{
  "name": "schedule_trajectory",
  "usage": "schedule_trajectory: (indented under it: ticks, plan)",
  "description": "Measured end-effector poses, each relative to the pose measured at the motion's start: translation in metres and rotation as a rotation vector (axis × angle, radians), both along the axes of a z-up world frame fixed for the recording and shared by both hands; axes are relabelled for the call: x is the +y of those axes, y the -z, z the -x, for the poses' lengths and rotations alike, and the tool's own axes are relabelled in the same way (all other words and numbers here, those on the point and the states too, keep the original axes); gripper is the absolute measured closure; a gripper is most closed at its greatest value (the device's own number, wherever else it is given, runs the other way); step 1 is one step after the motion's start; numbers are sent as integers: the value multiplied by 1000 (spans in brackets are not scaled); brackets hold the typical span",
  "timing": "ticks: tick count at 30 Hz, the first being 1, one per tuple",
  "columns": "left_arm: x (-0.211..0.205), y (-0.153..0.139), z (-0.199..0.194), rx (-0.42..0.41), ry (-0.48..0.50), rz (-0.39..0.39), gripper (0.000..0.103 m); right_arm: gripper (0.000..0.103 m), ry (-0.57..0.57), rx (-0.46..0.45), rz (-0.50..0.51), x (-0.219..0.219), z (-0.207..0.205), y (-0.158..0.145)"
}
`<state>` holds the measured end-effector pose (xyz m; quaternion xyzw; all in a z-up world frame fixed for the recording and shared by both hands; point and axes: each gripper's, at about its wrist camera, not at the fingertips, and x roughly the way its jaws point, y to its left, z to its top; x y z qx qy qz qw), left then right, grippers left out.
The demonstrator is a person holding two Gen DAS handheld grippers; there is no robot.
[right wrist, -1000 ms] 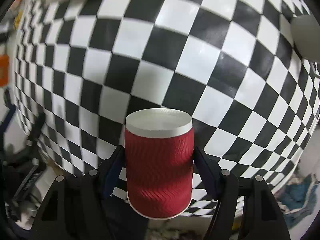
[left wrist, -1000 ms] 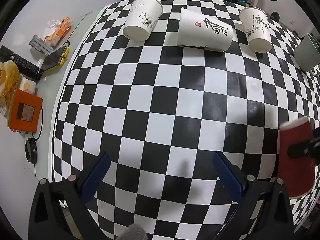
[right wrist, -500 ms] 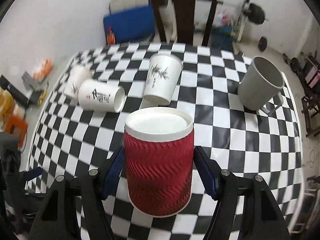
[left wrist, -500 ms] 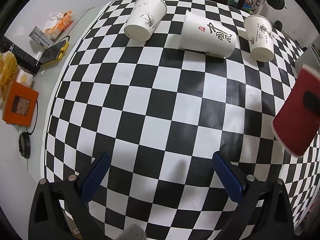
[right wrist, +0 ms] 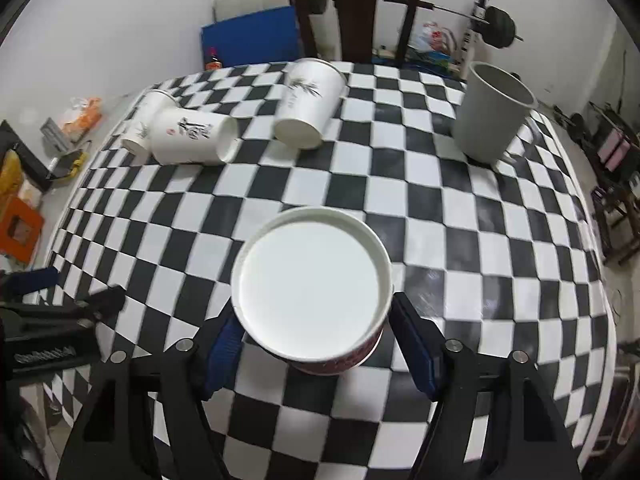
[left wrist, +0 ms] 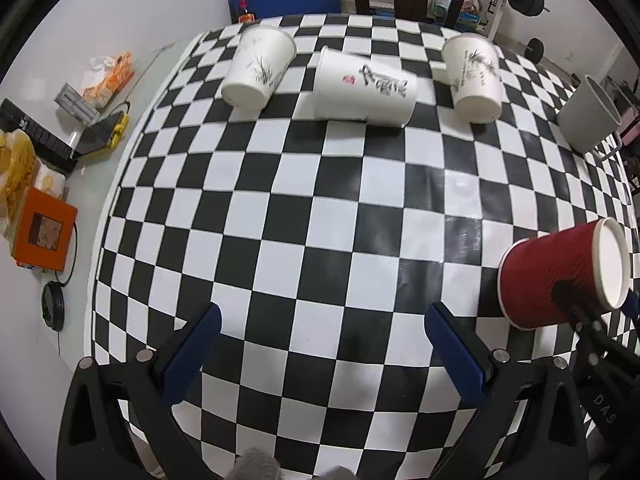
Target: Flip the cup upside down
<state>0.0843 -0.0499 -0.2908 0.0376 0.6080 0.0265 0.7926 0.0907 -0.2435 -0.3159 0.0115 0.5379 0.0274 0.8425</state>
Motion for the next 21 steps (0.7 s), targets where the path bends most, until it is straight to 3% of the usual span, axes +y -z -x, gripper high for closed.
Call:
schedule_trajectory:
  ticks: [1, 3, 5, 11, 21]
  plan:
    - [-1, -5, 1, -11, 1, 0, 0, 25, 16, 11, 1, -3, 2, -2]
    - [-4, -17, 2, -40, 10, 0, 0, 9, 31, 17, 1, -6, 7, -7]
    - [-6, -30, 3, -66, 19, -7, 0, 1, 38, 14, 12, -9, 13, -18]
    - [-11, -87, 8, -147, 56, 19, 0, 0, 113, 37, 72, -22, 36, -66]
    - [-33, -204, 37, -257, 159, 98, 0, 0, 229, -37, 131, -41, 70, -198]
